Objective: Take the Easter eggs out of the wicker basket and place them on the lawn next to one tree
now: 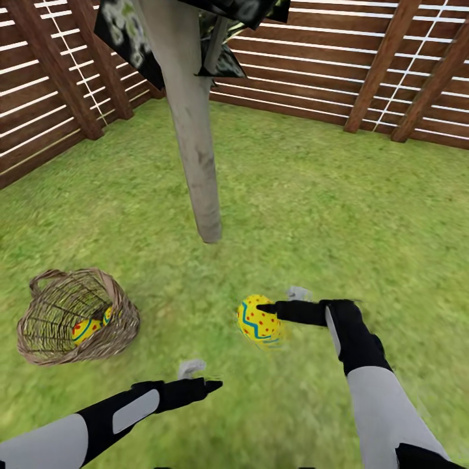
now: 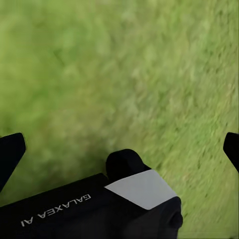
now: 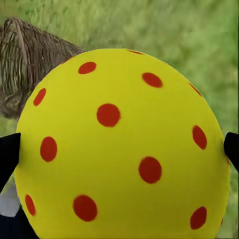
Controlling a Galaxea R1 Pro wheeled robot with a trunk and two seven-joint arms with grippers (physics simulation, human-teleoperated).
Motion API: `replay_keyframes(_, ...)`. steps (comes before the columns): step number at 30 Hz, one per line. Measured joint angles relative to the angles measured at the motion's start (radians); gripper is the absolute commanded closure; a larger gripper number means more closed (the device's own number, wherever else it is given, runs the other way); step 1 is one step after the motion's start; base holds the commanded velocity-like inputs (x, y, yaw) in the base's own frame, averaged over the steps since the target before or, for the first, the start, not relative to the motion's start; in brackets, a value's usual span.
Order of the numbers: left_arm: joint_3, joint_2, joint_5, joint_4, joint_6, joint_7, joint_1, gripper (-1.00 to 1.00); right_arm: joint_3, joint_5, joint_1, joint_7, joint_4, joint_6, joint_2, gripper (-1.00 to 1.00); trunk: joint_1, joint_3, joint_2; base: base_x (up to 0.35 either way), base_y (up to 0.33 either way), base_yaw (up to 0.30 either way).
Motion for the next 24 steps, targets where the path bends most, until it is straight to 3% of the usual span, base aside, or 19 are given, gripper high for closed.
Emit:
replay_keyframes(2,0.0,0.001,0.0,0.0,0.0,0.0,0.0,-1.0,0.0,0.002,0.0,-0.069,0.007,-0.065,0.044,1.0,0.0,0.0,0.0,0.0,0.0,0.0)
replay_keyframes(3,0.0,0.001,0.003,0.001,-0.001,0.001,0.0,-1.0,0.004,0.003,0.0,-0.163,0.029,-0.183,0.074,1.0,0.0,0.0,0.0,0.0,0.0,0.0)
replay_keyframes(5,0.0,0.0,0.006,0.001,-0.003,0.002,0.0,-1.0,0.005,0.005,0.0,-0.222,0.072,-0.276,0.09,1.0,0.0,0.0,0.0,0.0,0.0,0.0)
replay_keyframes(8,0.0,-0.008,0.007,0.001,-0.003,0.002,0.0,-1.0,0.007,0.007,0.001,-0.297,0.116,-0.394,0.095,1.0,0.0,0.0,0.0,0.0,0.0,0.0)
replay_keyframes(11,0.0,-0.011,0.003,0.0,-0.004,0.002,0.0,-1.0,0.007,0.011,0.002,-0.327,0.124,-0.454,0.096,1.0,0.0,0.0,0.0,0.0,0.0,0.0)
replay_keyframes(15,0.0,-0.013,0.001,0.0,-0.004,0.002,0.0,-1.0,0.009,0.011,0.009,-0.46,0.125,-0.591,0.11,1.0,0.0,0.0,0.0,0.0,0.0,0.0)
replay_keyframes(20,0.0,-0.013,-0.001,0.0,-0.004,0.002,0.0,-1.0,0.009,0.014,0.023,-0.522,0.144,-0.737,0.11,1.0,0.0,0.0,0.0,0.0,0.0,0.0)
replay_keyframes(24,-0.001,-0.014,-0.002,-0.002,-0.01,0.001,0.0,-1.0,0.024,0.01,0.041,-0.553,0.175,-0.81,0.11,1.0,0.0,0.0,0.0,0.0,0.0,0.0)
